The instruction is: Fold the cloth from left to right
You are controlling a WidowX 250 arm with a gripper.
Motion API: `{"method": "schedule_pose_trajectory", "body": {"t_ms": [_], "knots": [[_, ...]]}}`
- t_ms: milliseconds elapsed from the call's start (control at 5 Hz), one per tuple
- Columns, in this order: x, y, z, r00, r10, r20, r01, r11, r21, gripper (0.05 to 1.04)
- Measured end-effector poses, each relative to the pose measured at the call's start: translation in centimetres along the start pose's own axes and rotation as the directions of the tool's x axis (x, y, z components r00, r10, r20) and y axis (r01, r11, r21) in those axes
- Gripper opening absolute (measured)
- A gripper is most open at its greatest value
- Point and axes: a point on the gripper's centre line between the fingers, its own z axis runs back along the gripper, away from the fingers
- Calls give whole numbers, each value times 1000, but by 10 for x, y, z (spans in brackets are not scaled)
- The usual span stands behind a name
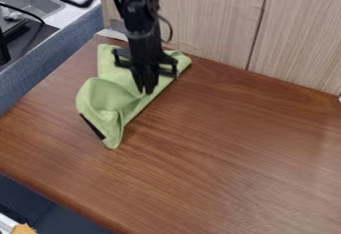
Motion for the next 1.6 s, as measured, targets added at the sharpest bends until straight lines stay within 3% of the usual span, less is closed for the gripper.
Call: {"method": "schedule_pose_trajectory", "body": {"t_ms": [400,600,1000,1200,1400,1600], "knots": [[1,-6,-17,998,-36,-54,35,999,-17,123],[1,-8,-17,998,-37,-59,36,999,-16,307],[0,-12,-17,996,-55,-67,55,998,-6,892],[0,-12,-17,996,-58,-69,57,998,-4,1016],[0,-11,-15,996,-54,-67,54,999,-5,1010],[3,-10,2,998,-52,-34,52,999,-8,1005]]}}
